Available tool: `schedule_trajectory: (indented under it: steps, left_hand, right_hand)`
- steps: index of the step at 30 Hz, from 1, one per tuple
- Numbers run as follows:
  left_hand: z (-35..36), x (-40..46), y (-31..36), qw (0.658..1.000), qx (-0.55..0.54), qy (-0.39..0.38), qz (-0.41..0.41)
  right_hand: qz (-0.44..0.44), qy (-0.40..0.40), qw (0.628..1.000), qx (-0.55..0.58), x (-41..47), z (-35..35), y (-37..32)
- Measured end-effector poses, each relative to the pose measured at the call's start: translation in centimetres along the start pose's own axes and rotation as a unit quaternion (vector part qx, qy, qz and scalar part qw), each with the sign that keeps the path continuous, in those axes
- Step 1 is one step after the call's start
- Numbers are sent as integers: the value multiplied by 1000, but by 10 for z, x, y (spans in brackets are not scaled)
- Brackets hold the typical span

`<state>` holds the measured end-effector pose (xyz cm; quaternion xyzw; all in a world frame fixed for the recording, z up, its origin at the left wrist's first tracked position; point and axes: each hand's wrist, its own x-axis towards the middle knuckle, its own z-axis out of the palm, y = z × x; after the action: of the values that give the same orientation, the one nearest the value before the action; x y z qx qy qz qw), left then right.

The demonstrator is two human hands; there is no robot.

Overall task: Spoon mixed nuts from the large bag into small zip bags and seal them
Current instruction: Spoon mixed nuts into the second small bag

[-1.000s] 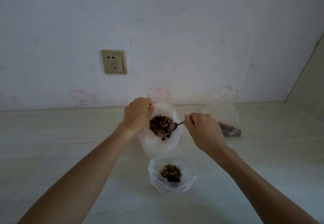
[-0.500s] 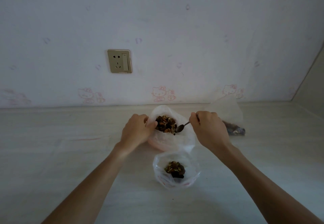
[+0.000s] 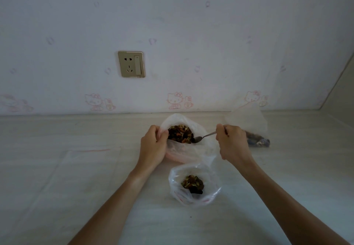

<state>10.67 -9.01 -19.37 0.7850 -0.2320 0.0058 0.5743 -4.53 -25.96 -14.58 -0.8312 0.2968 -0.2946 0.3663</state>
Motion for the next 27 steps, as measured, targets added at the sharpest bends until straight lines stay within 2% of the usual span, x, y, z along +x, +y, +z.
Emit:
schedule_trajectory:
  steps: [9, 14, 19, 27]
  left_hand:
    - [2, -5, 3, 999, -36, -3, 37]
    - [0, -6, 3, 997, -70, -17, 33]
    - [-2, -5, 1, 996, -78, -31, 32]
    - [-1, -5, -2, 997, -21, -69, 39]
  right_hand:
    - [33, -30, 997, 63, -1, 5, 1]
    - [118, -64, 978, 156, 2, 13, -3]
    - [156, -93, 965, 190, 4, 9, 6]
    - [173, -118, 958, 194, 3, 18, 10]
